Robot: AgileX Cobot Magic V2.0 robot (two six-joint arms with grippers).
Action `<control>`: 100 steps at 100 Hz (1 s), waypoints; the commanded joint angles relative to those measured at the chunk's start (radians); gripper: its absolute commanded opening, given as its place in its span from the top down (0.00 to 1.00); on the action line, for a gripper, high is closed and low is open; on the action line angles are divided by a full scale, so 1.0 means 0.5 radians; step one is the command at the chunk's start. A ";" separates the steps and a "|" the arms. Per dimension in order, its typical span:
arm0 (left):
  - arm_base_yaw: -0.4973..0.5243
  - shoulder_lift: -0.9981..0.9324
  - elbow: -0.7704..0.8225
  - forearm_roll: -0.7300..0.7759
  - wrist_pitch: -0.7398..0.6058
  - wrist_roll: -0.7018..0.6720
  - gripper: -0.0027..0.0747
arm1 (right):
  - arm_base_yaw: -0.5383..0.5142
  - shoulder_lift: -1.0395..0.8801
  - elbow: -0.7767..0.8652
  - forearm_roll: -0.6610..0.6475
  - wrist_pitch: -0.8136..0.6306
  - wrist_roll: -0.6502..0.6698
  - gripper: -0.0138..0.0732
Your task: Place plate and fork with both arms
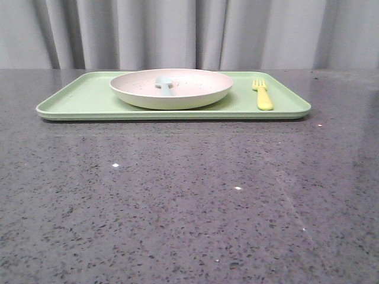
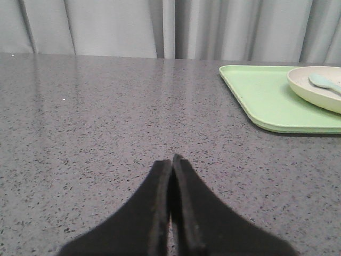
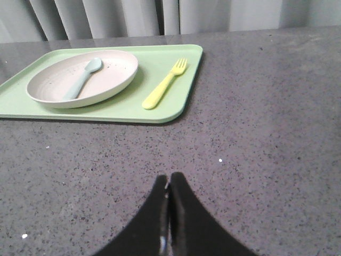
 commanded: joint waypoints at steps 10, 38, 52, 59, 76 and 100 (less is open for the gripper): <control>-0.001 -0.064 0.024 -0.003 -0.152 -0.025 0.99 | -0.039 -0.043 0.118 -0.022 -0.224 -0.019 0.92; -0.001 -0.064 0.024 -0.003 -0.152 -0.025 0.99 | -0.426 -0.342 0.568 -0.022 -0.889 -0.019 0.92; -0.001 -0.064 0.024 -0.003 -0.152 -0.025 0.99 | -0.555 -0.372 0.616 -0.119 -1.008 -0.037 0.92; -0.001 -0.064 0.024 -0.003 -0.152 -0.025 0.99 | -0.577 -0.372 0.616 -0.168 -1.046 -0.037 0.92; -0.001 -0.064 0.024 -0.003 -0.152 -0.025 0.99 | -0.577 -0.372 0.616 -0.182 -1.102 -0.037 0.92; -0.001 -0.064 0.024 -0.003 -0.152 -0.025 0.99 | -0.579 -0.372 0.616 -0.182 -1.033 -0.036 0.92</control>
